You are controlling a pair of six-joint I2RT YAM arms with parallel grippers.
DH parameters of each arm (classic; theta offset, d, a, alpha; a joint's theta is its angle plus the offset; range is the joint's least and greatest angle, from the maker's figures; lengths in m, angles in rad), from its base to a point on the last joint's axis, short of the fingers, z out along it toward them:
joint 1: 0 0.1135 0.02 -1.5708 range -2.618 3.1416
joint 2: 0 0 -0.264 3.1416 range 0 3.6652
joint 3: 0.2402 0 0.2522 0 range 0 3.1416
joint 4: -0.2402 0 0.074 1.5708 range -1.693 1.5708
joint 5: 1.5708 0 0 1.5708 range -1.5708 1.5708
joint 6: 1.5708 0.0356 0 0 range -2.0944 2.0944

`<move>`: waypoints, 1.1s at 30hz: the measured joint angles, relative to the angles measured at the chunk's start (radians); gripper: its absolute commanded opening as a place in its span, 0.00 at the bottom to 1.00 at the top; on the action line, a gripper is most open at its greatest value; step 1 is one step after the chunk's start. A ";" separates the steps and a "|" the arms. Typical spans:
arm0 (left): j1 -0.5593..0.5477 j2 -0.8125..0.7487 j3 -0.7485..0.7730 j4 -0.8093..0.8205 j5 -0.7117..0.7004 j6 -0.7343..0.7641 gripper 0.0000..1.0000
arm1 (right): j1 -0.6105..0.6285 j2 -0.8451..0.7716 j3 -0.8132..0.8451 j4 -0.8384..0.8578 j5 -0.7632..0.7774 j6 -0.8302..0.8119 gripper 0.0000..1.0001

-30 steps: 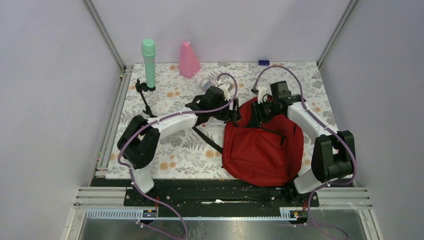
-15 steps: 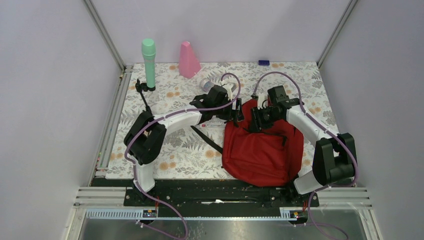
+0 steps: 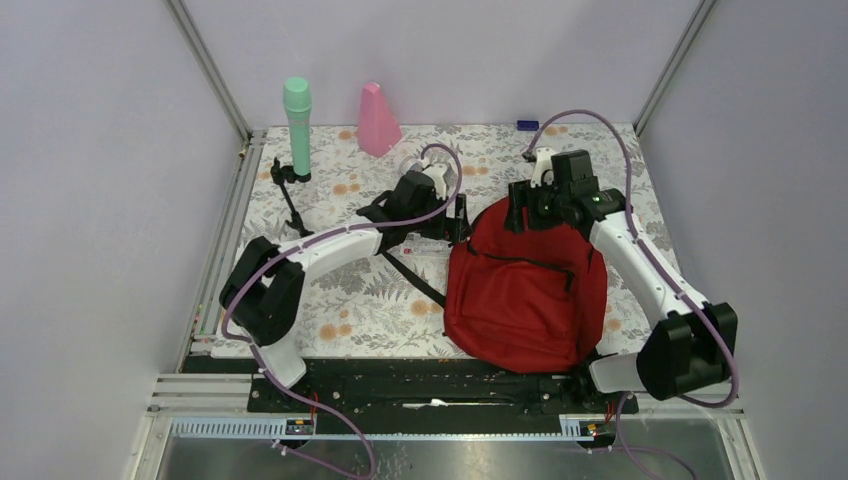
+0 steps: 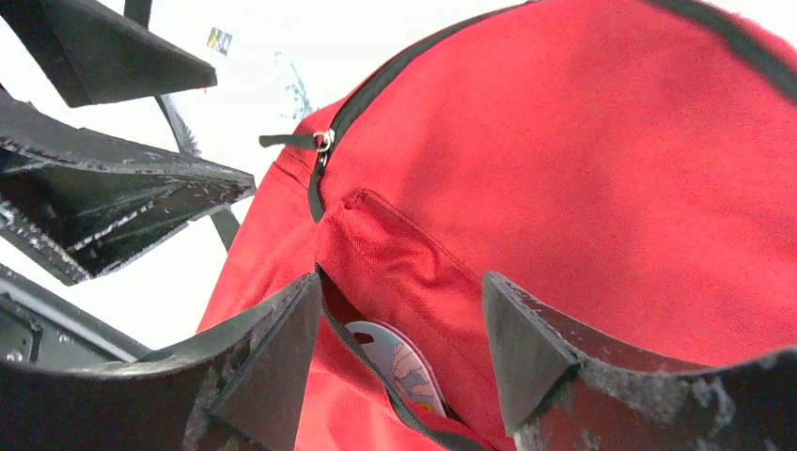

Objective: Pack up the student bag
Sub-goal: Place the stationery in the student bag, then pick up the stationery from the center of the board.

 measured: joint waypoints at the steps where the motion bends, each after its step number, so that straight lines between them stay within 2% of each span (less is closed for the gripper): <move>1: 0.008 -0.018 -0.015 0.003 -0.004 0.009 0.90 | 0.000 -0.019 0.000 0.013 0.013 0.010 0.71; 5: 0.035 -0.039 -0.019 -0.019 -0.056 0.079 0.92 | 0.000 -0.106 -0.010 0.074 0.058 0.041 0.73; 7: 0.054 -0.016 0.027 -0.080 -0.100 0.136 0.92 | 0.000 -0.156 -0.023 0.097 0.074 0.052 0.74; 16: 0.181 0.209 0.322 -0.253 -0.169 0.379 0.93 | 0.000 -0.302 -0.084 0.127 0.134 0.061 0.77; 19: 0.220 0.316 0.442 -0.322 -0.166 0.428 0.94 | 0.000 -0.319 -0.105 0.135 0.140 0.063 0.77; 23: 0.241 0.408 0.515 -0.367 -0.167 0.474 0.93 | 0.000 -0.328 -0.126 0.139 0.146 0.065 0.77; 26: 0.241 0.450 0.543 -0.394 -0.166 0.492 0.91 | 0.000 -0.328 -0.134 0.141 0.146 0.069 0.76; 33: 0.233 0.483 0.566 -0.427 -0.130 0.489 0.79 | 0.000 -0.327 -0.139 0.143 0.156 0.072 0.76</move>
